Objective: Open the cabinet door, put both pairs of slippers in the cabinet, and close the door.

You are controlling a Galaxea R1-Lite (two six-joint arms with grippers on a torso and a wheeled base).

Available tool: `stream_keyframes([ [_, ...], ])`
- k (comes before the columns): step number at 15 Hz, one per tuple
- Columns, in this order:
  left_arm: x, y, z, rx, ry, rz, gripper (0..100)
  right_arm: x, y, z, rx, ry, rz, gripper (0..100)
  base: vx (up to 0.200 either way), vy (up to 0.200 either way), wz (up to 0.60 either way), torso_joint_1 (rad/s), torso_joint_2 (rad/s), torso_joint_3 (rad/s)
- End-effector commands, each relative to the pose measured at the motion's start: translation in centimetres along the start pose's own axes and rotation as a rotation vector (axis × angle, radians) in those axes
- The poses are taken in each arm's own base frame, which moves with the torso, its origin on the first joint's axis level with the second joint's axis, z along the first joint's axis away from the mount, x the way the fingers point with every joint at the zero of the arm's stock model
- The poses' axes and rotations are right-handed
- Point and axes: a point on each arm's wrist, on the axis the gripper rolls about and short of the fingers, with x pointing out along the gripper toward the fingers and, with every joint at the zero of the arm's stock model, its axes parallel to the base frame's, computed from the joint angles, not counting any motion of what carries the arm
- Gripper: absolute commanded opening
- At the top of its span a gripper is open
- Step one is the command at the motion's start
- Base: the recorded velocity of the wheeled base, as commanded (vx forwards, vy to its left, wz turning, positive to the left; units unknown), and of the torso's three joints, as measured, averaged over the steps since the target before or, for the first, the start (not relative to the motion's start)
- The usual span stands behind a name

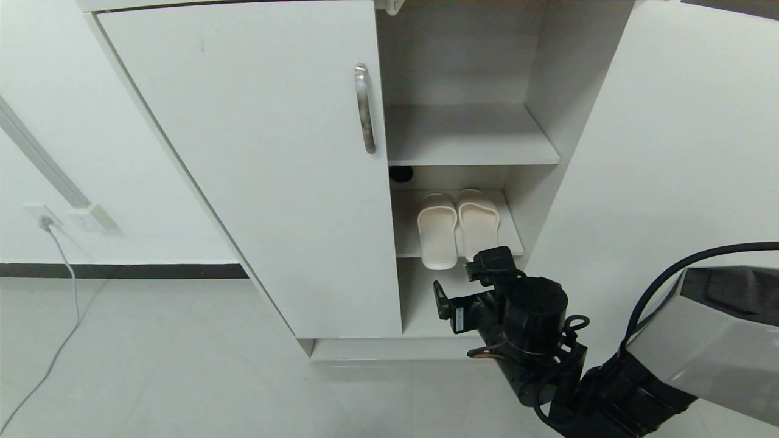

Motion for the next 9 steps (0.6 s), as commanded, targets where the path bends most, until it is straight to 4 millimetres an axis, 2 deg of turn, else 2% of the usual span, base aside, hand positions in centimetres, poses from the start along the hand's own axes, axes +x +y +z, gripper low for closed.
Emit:
stream_keyframes([
  [1, 0.01, 0.0, 0.01, -0.001, 0.001, 0.0, 0, 0.03, -0.04, -0.01, 0.0, -0.001, -0.001, 100, 0.0, 0.0, 0.0, 0.0, 0.0, 0.0],
  [9, 0.01, 0.0, -0.01, -0.001, 0.002, 0.0, 0, 0.03, -0.04, 0.13, 0.003, -0.012, -0.001, 100, 0.0, 0.0, 0.0, 0.0, 0.0, 0.0],
])
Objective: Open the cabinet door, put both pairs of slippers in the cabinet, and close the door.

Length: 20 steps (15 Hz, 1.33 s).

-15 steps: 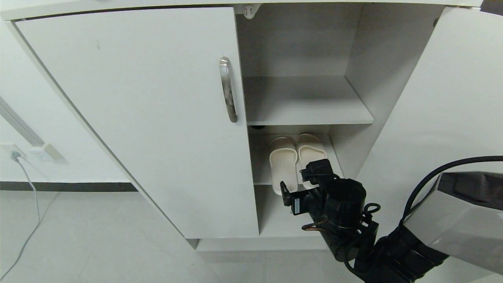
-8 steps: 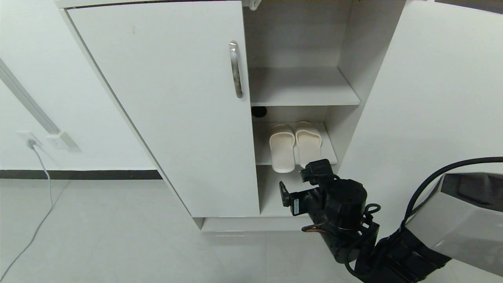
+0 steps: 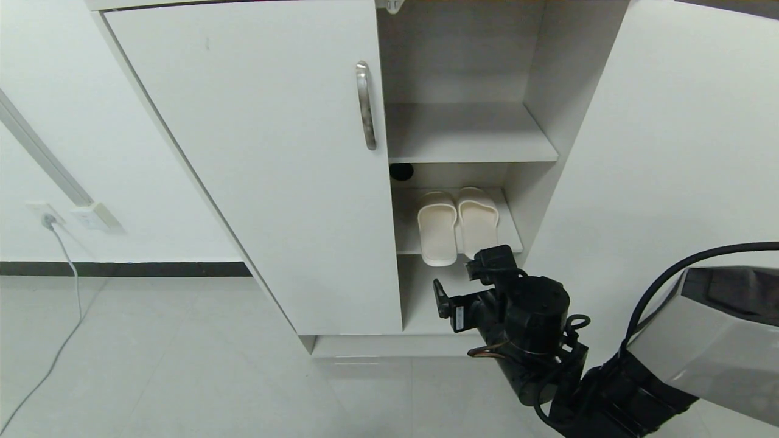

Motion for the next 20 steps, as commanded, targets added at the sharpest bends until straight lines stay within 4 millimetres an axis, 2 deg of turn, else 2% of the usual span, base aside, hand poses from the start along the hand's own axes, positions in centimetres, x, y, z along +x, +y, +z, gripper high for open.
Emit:
stream_keyframes([
  [1, 0.01, 0.0, 0.04, -0.001, 0.001, 0.0, 0, 0.02, -0.01, -0.04, -0.001, 0.0, -0.001, 100, 0.0, 0.0, 0.0, 0.0, 0.0, 0.0],
  [14, 0.01, 0.0, -0.01, -0.004, 0.001, 0.002, 0, -0.09, -0.07, -0.31, -0.009, 0.011, 0.0, 100, 0.0, 0.0, 0.0, 0.002, 0.0, 0.187],
  [20, 0.02, 0.0, 0.0, -0.004, 0.003, 0.002, 0, -0.26, -0.17, -0.39, -0.008, 0.009, 0.001, 100, 0.0, 0.0, 0.0, 0.0, 0.0, 0.018],
])
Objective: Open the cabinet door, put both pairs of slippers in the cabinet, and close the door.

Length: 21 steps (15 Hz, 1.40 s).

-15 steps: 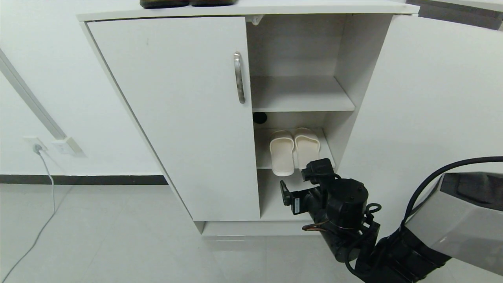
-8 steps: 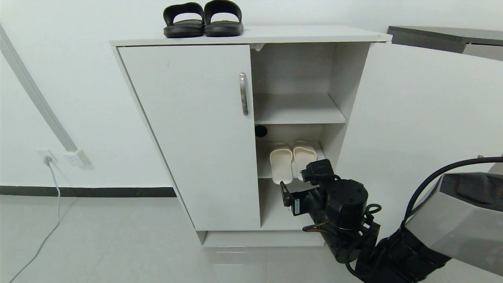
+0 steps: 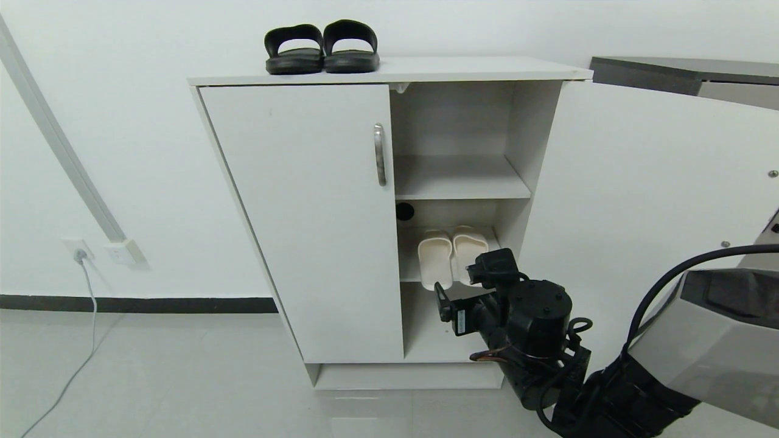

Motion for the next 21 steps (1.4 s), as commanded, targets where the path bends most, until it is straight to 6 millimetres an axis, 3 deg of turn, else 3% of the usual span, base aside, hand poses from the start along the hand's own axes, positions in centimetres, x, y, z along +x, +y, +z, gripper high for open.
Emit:
stream_keyframes([
  [1, 0.01, 0.0, 0.01, 0.0, 0.001, 0.0, 0, -0.02, 0.06, -0.09, -0.002, 0.002, 0.002, 100, 0.0, 0.0, 0.0, 0.0, 0.0, 0.0],
  [17, 0.01, 0.0, 0.01, 0.0, 0.001, 0.0, 0, -0.11, 0.01, -0.4, -0.008, 0.012, 0.004, 100, 0.0, 0.188, 0.0, 0.002, 0.0, 0.005],
  [21, 0.0, 0.0, 0.0, -0.006, -0.001, 0.001, 0, -0.13, 0.01, -0.27, -0.003, 0.004, 0.008, 100, 0.0, 0.0, 0.0, 0.0, 0.0, 0.0],
])
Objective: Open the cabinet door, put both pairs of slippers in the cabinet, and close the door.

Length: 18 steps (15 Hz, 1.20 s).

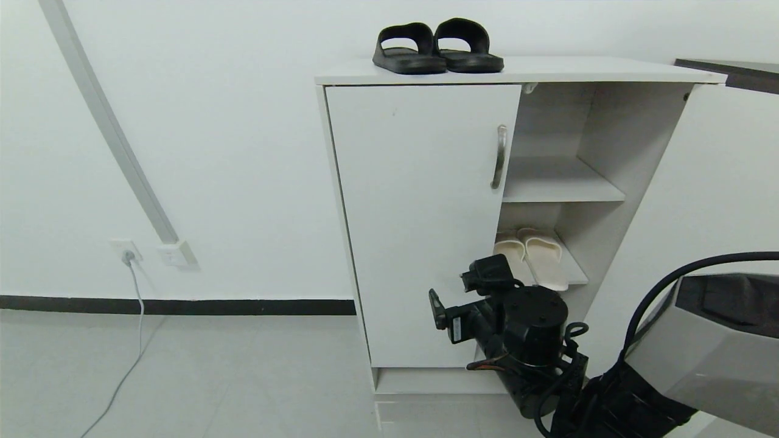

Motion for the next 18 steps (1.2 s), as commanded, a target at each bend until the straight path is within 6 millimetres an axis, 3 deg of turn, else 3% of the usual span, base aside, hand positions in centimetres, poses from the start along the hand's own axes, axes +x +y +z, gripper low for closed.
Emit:
stream_keyframes([
  [1, 0.0, 0.0, 0.0, 0.0, 0.0, 0.0, 0, 0.03, 0.02, 0.1, 0.003, -0.005, -0.002, 100, 0.0, 0.0, 0.0, 0.0, 0.0, 0.0],
  [15, 0.0, 0.05, 0.0, -0.013, -0.002, 0.02, 0, -0.16, -0.43, -0.64, -0.059, 0.014, 0.013, 100, 0.0, 0.0, 0.0, 0.0, 0.0, 0.0],
  [18, 0.0, 0.05, 0.0, -0.014, -0.002, 0.02, 0, -0.18, -0.44, -0.67, -0.063, 0.016, 0.013, 100, 0.0, 0.0, 0.0, 0.004, -0.17, -0.277],
])
